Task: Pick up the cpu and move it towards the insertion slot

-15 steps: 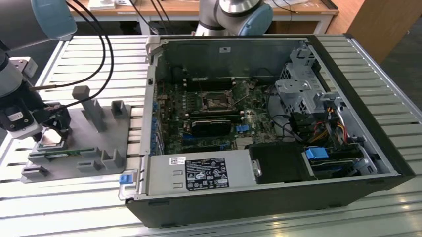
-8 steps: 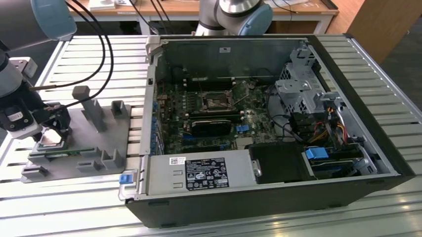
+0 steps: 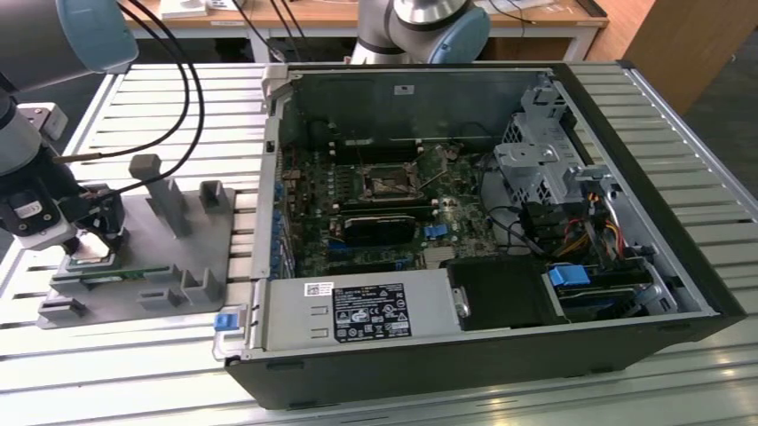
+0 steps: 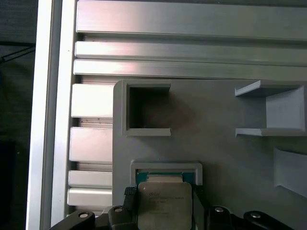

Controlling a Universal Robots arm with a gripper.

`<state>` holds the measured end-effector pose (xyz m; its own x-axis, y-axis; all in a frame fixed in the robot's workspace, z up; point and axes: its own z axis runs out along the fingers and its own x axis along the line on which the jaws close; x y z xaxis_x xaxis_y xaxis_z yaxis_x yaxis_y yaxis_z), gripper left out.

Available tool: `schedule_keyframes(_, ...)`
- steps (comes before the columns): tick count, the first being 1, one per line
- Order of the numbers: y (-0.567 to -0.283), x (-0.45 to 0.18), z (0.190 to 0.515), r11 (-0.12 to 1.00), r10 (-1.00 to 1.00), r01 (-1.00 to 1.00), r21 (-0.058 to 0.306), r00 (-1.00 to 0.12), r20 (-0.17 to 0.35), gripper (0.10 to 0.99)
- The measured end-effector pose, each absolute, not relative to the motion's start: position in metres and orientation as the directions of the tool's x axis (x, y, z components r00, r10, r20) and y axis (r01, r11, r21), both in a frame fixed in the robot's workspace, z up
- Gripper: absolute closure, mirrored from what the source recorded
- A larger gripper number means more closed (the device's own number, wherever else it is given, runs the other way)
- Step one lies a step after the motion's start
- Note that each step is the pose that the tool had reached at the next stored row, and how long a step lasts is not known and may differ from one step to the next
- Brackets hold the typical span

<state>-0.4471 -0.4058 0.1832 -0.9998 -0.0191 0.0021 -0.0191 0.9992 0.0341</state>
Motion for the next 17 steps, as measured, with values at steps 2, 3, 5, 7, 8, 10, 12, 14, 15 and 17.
schedule_keyframes(2, -0.406, -0.447, 0.183, 0.999, -0.019, -0.019, 0.034, -1.0, 0.002, 0.541)
schedule_keyframes(3, -0.406, -0.447, 0.183, 0.999, -0.019, -0.019, 0.034, -1.0, 0.002, 0.541)
schedule_keyframes(5, -0.406, -0.447, 0.183, 0.999, -0.019, -0.019, 0.034, -1.0, 0.002, 0.545)
schedule_keyframes(7, -0.406, -0.447, 0.183, 0.999, -0.019, -0.019, 0.034, -1.0, 0.002, 0.545)
schedule_keyframes(8, -0.406, -0.447, 0.184, 0.999, -0.019, -0.019, 0.034, -1.0, 0.002, 0.545)
schedule_keyframes(10, -0.406, -0.447, 0.188, 0.999, -0.019, -0.019, 0.034, -1.0, 0.002, 0.545)
schedule_keyframes(12, -0.406, -0.447, 0.191, 0.999, -0.019, -0.019, 0.034, -1.0, 0.002, 0.545)
schedule_keyframes(14, -0.406, -0.447, 0.194, 0.999, -0.019, -0.019, 0.034, -1.0, 0.002, 0.545)
schedule_keyframes(15, -0.406, -0.447, 0.194, 0.999, -0.019, -0.019, 0.034, -1.0, 0.002, 0.545)
schedule_keyframes(17, -0.406, -0.447, 0.196, 0.999, -0.019, -0.019, 0.034, -1.0, 0.002, 0.545)
